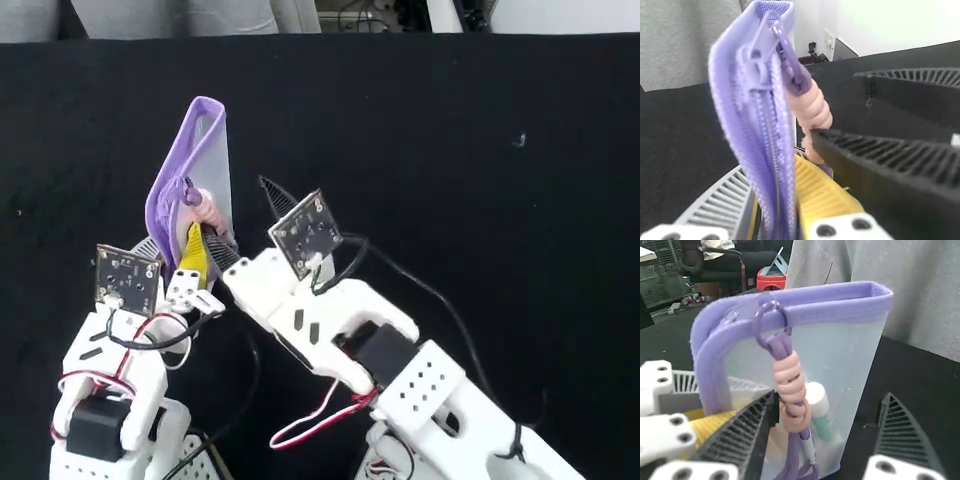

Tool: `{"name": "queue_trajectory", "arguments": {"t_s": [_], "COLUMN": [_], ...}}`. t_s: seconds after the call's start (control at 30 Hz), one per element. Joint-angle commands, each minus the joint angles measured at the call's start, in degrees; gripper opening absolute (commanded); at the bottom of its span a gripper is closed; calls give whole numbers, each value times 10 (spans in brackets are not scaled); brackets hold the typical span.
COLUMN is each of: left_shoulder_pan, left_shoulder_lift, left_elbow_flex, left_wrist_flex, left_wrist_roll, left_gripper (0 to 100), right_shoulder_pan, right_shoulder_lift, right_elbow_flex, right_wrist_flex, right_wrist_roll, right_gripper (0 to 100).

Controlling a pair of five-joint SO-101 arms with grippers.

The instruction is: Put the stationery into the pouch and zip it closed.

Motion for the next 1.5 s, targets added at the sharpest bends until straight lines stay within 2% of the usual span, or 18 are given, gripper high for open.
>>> {"name": "queue_trajectory", "arguments": {"t_s": [0.0, 0.17, 0.33, 0.57, 0.8, 1.0, 1.27, 1.47], "left_shoulder_pan": [-8, -7, -7, 30, 31, 31, 31, 31], "left_shoulder_lift": [-1, -1, -1, -1, -1, -1, -1, -1], "left_elbow_flex": [-5, -5, -4, -4, -2, -2, -2, -2], "left_wrist_flex": [-5, -5, -5, -4, -4, -4, -4, -3], "left_wrist_roll": [-5, -5, -5, -6, -7, -7, -7, -7], "left_gripper": [28, 28, 28, 28, 28, 28, 28, 28], "right_shoulder_pan": [-6, -20, -24, -22, -22, -22, -21, 13], "right_shoulder_lift": [6, 7, 7, 7, 7, 7, 7, 7], "right_elbow_flex": [-46, -65, -85, -82, -73, -73, -72, -72], "right_wrist_flex": [10, 28, 33, 36, 33, 33, 36, 37], "right_wrist_roll": [-2, 23, -7, -8, -8, -4, -4, -4], "right_gripper": [299, 299, 299, 299, 297, 142, 19, 11]}}
